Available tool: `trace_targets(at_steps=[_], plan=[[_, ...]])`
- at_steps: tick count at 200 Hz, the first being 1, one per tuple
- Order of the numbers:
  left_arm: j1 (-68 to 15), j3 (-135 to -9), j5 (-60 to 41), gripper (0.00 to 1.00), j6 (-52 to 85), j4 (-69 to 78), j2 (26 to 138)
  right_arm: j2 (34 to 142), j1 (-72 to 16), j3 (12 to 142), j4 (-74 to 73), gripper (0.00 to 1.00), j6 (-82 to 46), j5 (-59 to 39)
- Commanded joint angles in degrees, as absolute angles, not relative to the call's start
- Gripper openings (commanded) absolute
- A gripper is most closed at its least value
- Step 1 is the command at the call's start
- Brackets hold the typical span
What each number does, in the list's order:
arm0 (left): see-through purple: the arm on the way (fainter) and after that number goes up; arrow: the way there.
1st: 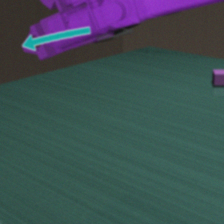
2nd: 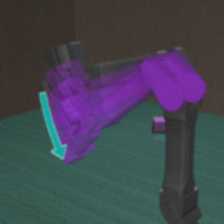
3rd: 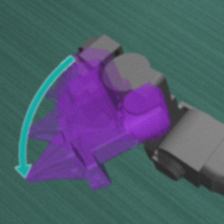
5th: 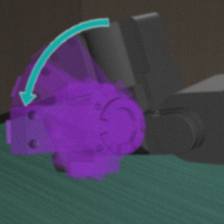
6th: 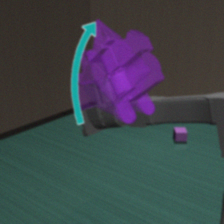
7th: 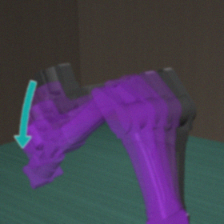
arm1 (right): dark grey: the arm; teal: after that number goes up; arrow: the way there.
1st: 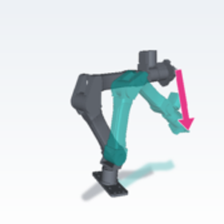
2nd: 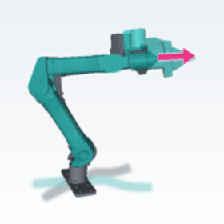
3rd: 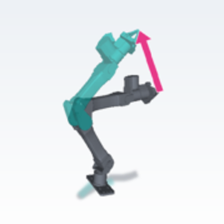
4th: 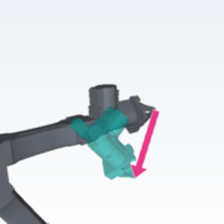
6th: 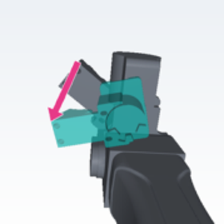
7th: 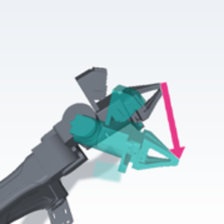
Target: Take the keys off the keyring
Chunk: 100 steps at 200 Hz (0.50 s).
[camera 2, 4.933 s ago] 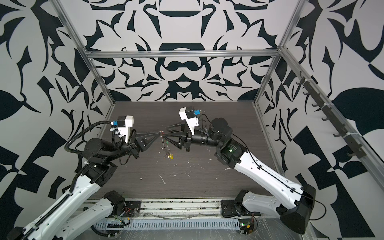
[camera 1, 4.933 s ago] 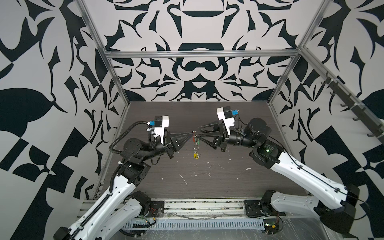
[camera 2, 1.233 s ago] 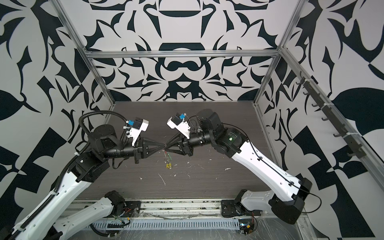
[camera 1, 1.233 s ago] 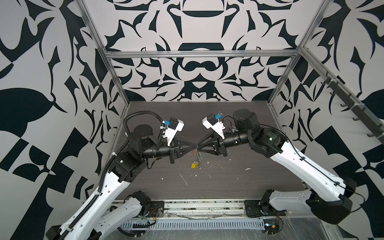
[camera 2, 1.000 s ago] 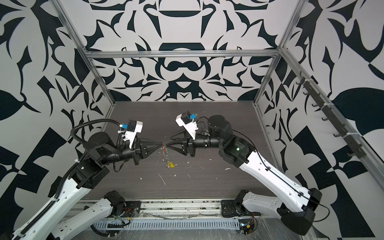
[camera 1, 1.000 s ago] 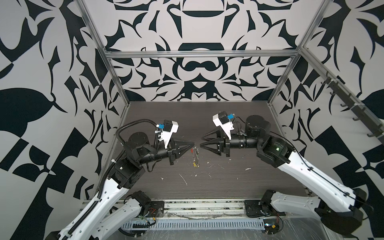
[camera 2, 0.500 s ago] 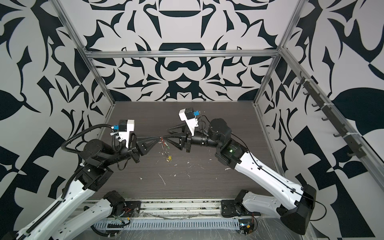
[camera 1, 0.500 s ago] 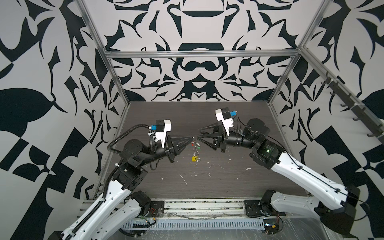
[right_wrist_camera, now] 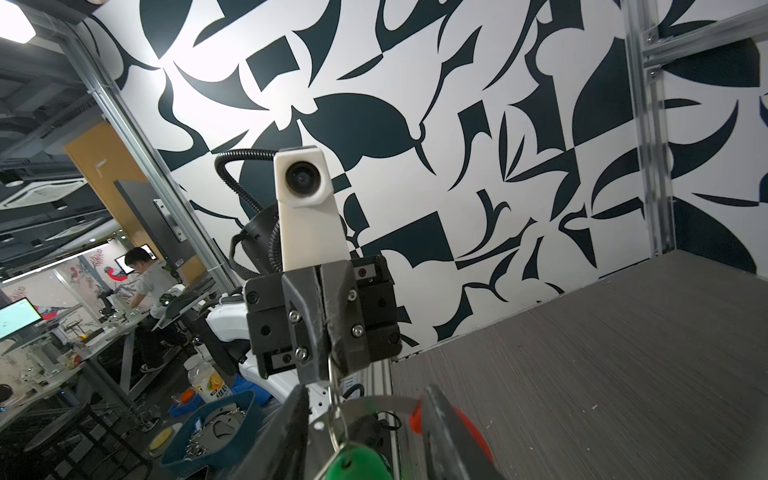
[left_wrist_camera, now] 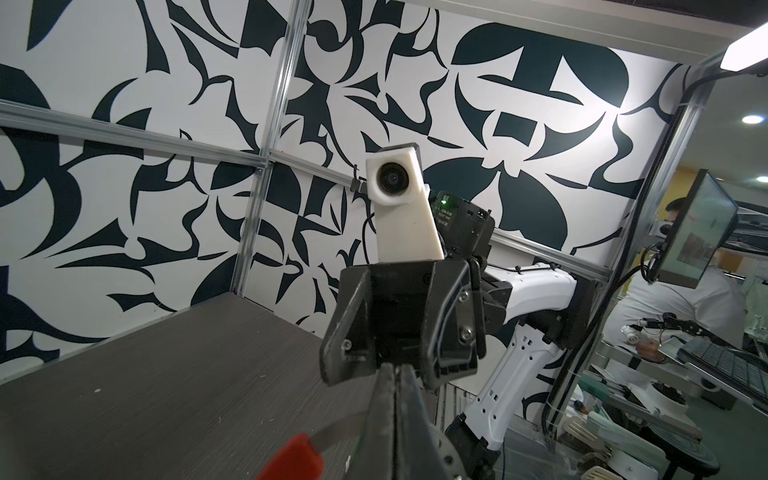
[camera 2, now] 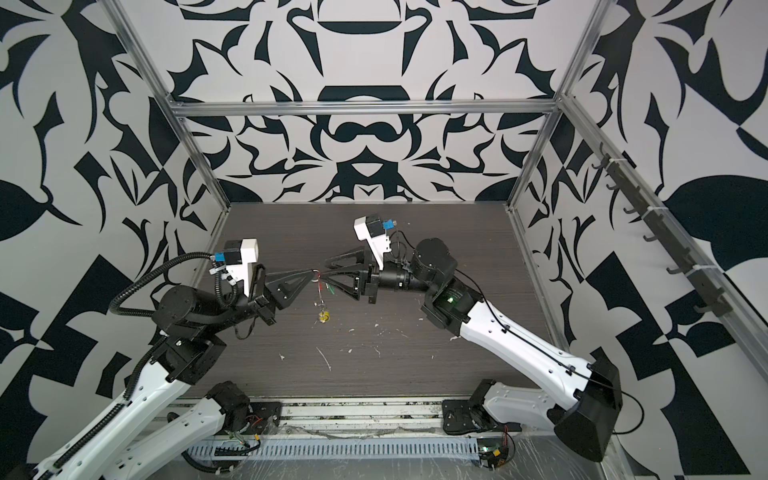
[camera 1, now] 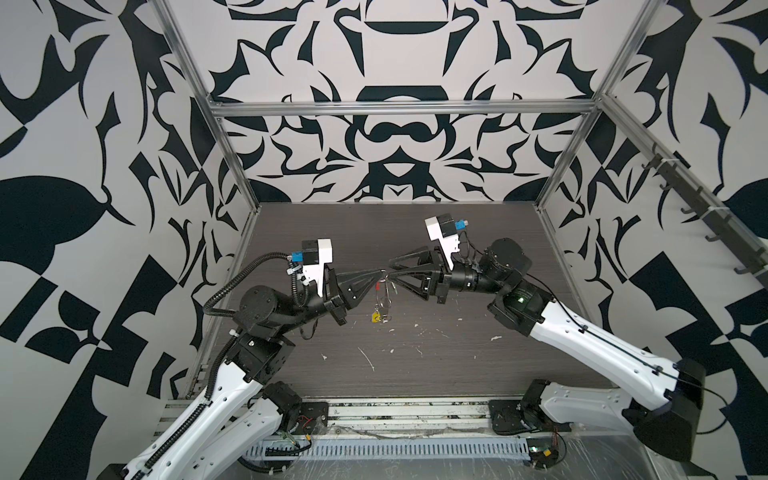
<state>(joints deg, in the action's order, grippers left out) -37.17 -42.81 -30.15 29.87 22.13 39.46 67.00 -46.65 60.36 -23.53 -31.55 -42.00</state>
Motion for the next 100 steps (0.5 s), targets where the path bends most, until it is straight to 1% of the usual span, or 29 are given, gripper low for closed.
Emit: trace_targets(at_steps=[1,14,38,54,100], plan=[[-37.4,-42.6,-29.5,0.00,30.4,25.3,38.9,66.7,-47.0,61.1,-29.2,0.45,-33.7,-44.2],[-37.4,-42.6,-29.5,0.00,30.4,25.2,38.9,66.9,-47.1,61.0,-29.7,0.42,-34.1,-44.6],[-37.4,-42.6,-29.1,0.00,30.2,24.8,38.8,67.3,-47.3,61.2,-29.9,0.34,-34.4,-45.4],[-37.4,-42.5,-29.0,0.00,30.1,24.7,38.6,67.5,-47.5,61.3,-30.0,0.31,-34.6,-45.8],[-37.4,-42.4,-28.3,0.00,29.8,24.3,38.2,67.7,-47.7,61.3,-29.6,0.26,-34.5,-46.6]])
